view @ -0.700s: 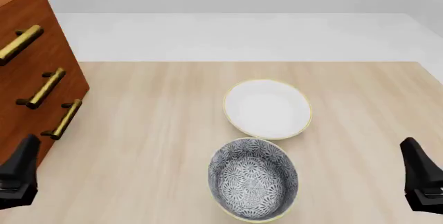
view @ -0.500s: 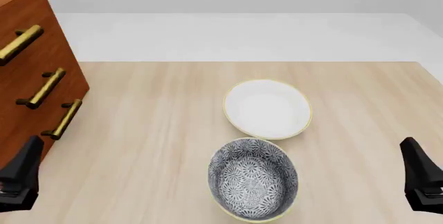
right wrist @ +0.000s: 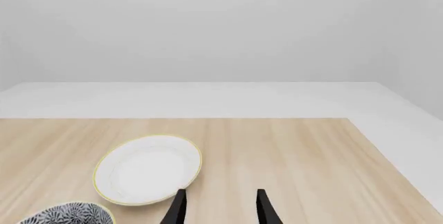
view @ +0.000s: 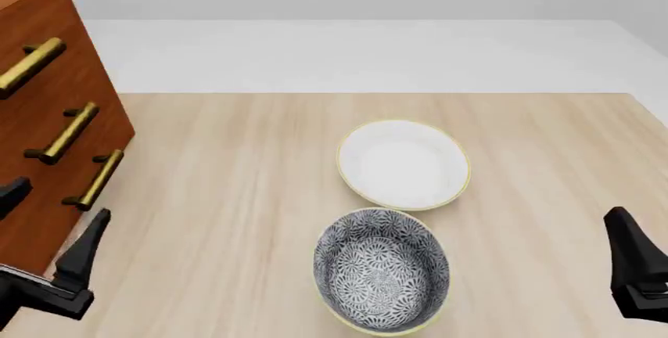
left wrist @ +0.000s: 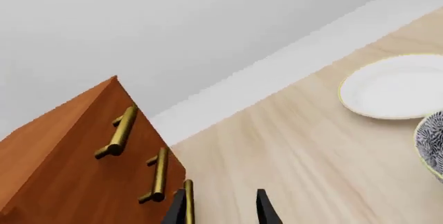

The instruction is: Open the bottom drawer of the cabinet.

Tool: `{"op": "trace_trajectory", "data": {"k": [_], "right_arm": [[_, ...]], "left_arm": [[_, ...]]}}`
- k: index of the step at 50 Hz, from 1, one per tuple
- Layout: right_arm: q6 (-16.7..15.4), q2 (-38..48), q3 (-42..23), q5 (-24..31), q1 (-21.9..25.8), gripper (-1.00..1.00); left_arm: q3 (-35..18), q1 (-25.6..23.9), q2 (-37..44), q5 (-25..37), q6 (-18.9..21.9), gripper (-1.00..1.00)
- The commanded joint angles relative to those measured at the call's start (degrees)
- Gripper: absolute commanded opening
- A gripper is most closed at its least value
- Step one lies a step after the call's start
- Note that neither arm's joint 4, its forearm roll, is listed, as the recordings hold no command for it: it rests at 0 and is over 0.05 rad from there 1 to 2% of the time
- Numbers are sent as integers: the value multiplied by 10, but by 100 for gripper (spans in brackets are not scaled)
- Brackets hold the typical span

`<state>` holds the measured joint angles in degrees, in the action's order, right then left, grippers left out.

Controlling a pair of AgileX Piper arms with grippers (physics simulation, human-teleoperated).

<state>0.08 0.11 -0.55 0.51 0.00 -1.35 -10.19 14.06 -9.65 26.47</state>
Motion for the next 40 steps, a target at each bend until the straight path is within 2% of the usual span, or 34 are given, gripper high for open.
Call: {"op": "trace_trajectory", "data": {"k": [1, 3, 7, 8, 11, 14, 40], "right_arm": [[0, 0, 0, 0, 0, 100], [0, 0, 0, 0, 0, 100], [0, 0, -2, 2, 0, 100], [0, 0, -1, 1, 0, 100], [0, 0, -1, 1, 0, 100], [0, 0, -1, 1, 0, 100], [0, 0, 0, 1, 0, 100]], "left_arm": [[13, -20, 240, -201, 147, 100], [13, -14, 286, -242, 153, 100], [14, -8, 464, -396, 202, 100], [14, -10, 525, -452, 221, 100], [14, 1, 595, -519, 228, 100], [14, 11, 680, -597, 254, 100], [13, 57, 737, -602, 344, 100]]}}
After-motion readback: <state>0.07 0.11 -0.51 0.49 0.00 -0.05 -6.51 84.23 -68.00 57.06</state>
